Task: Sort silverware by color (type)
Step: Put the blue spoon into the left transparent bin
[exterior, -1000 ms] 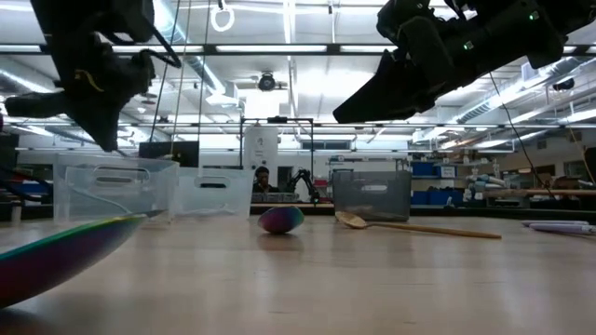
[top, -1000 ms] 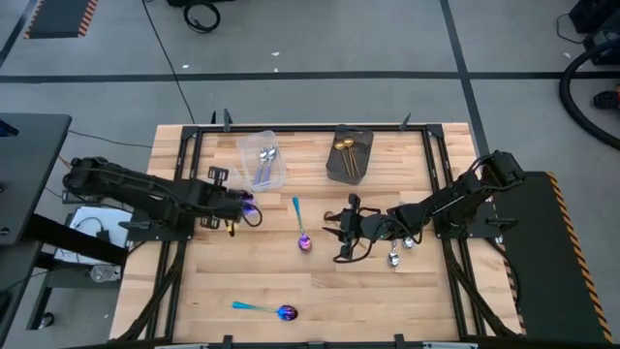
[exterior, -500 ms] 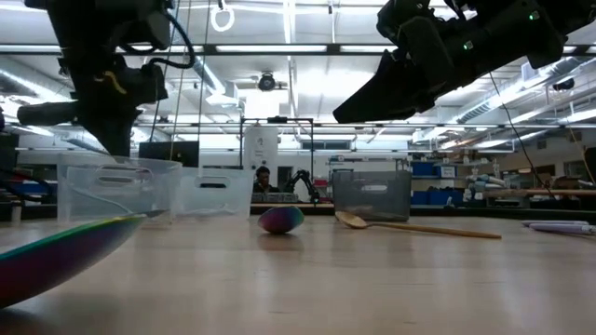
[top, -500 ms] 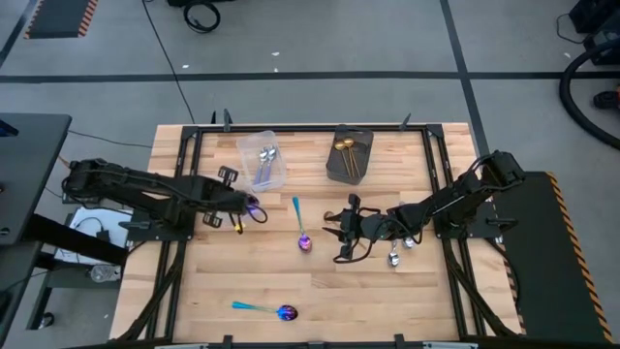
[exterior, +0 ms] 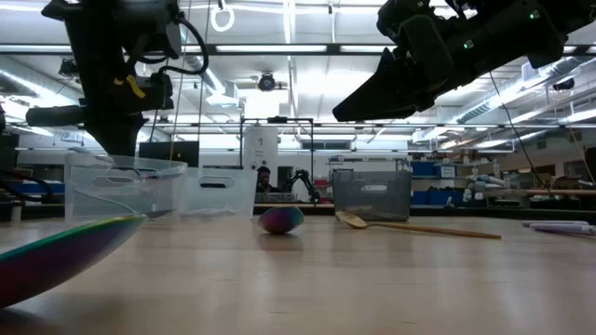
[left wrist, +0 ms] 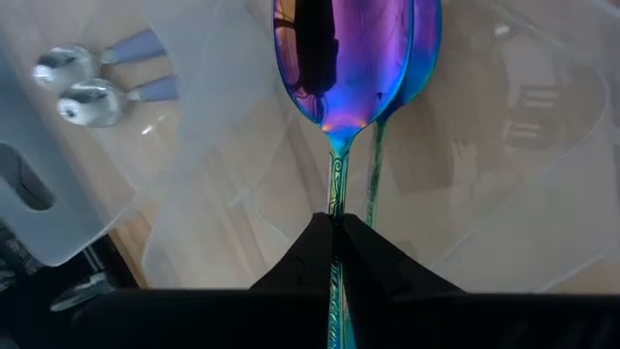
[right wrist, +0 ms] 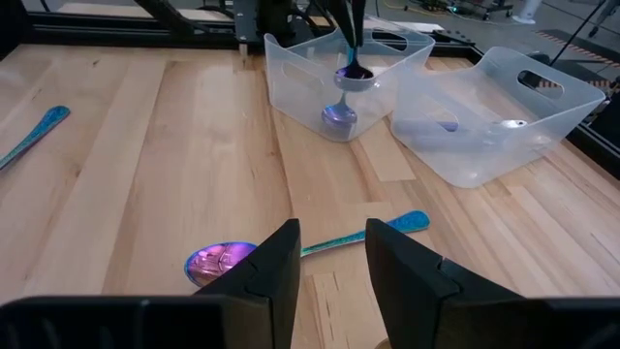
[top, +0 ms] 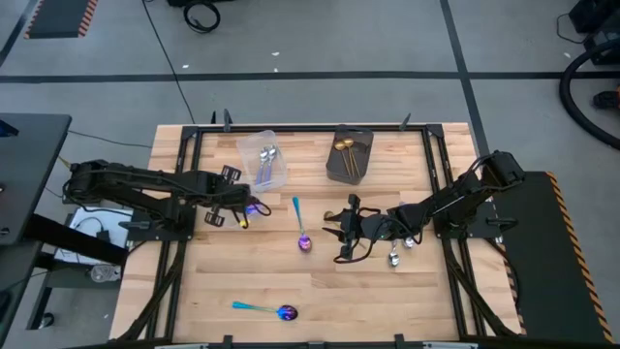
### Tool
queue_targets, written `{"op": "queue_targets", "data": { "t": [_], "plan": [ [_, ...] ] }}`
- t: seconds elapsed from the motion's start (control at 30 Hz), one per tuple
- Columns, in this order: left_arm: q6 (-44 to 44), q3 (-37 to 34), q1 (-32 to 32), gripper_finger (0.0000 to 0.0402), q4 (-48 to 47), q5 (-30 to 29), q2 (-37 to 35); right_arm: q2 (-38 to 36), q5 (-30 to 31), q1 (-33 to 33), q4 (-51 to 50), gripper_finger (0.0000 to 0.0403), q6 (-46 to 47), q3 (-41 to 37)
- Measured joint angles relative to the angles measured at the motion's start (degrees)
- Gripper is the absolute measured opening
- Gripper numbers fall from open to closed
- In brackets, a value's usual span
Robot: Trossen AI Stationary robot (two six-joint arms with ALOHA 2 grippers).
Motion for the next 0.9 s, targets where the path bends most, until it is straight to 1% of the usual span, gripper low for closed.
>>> {"op": "queue_targets", "data": {
  "t": [0.17, 0.37, 0.5, 0.6, 0.8, 0.9],
  "plan": [
    [2.93, -0.03, 0.05, 0.0021, 0.65, 0.31, 1.98, 0.0, -0.02, 0.0, 0.44, 0.0129, -0.22, 0.0],
    [2.99, -0.03, 0.06, 0.0024, 0.62, 1.04, 5.62, 0.0, -0.53, 0.03, 0.55, 0.0129, -0.22, 0.0],
    [3.03, -0.01, 1.14, 0.0028, 0.37, 0.98, 7.65, 0.0, -0.52, 0.04, 0.61, 0.0129, -0.42, 0.0],
    [2.84, -0.03, 2.06, 0.005, 0.21, 0.91, 8.55, 0.0, -0.52, 0.04, 0.6, 0.0129, -0.42, 0.0],
    [-1.7, -0.01, 3.32, 0.0117, 1.15, 0.81, 8.33, 0.0, -0.52, 0.04, 0.64, 0.0129, -0.44, 0.0],
    [-3.19, 0.58, 3.21, 0.0138, -0.22, 0.68, 8.22, 0.0, -0.52, 0.04, 0.61, 0.0129, -0.44, 0.0]
  ]
}}
